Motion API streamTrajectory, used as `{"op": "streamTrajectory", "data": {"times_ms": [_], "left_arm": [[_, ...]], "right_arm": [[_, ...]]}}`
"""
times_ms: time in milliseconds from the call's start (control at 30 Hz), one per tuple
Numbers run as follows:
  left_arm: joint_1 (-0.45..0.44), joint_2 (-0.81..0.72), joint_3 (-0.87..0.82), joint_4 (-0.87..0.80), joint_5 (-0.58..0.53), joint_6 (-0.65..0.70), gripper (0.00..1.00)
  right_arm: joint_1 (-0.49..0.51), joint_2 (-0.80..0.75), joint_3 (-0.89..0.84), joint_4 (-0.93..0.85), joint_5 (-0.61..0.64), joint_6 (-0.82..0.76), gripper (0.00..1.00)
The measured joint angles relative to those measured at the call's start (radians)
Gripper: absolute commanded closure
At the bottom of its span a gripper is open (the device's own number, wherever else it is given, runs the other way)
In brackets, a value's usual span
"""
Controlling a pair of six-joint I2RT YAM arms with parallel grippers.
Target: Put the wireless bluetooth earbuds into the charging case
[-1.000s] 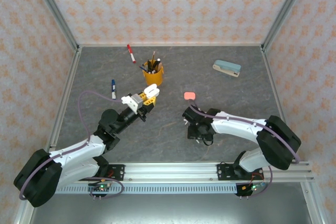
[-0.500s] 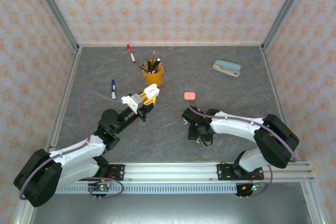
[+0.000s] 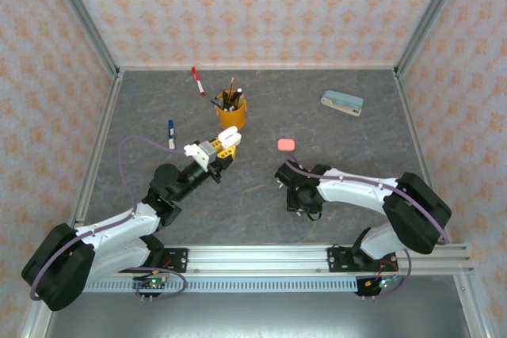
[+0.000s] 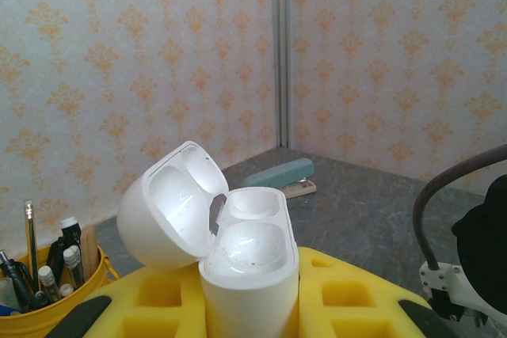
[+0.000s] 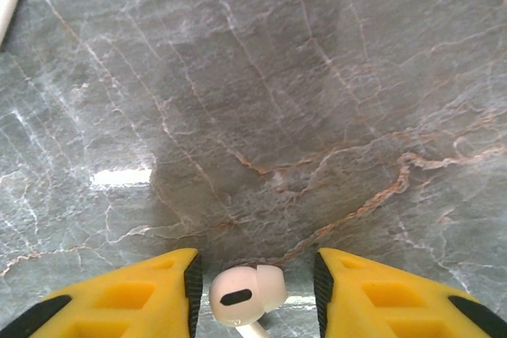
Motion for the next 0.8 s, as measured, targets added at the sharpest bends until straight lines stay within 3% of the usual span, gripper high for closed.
{"op": "streamTrajectory", "data": {"times_ms": [800], "left_arm": [[0.0, 0.0, 0.0, 0.0, 0.003, 0.0, 1.0]], "right_arm": [[0.0, -0.005, -0.001, -0.006, 0.01, -0.002, 0.76]]}}
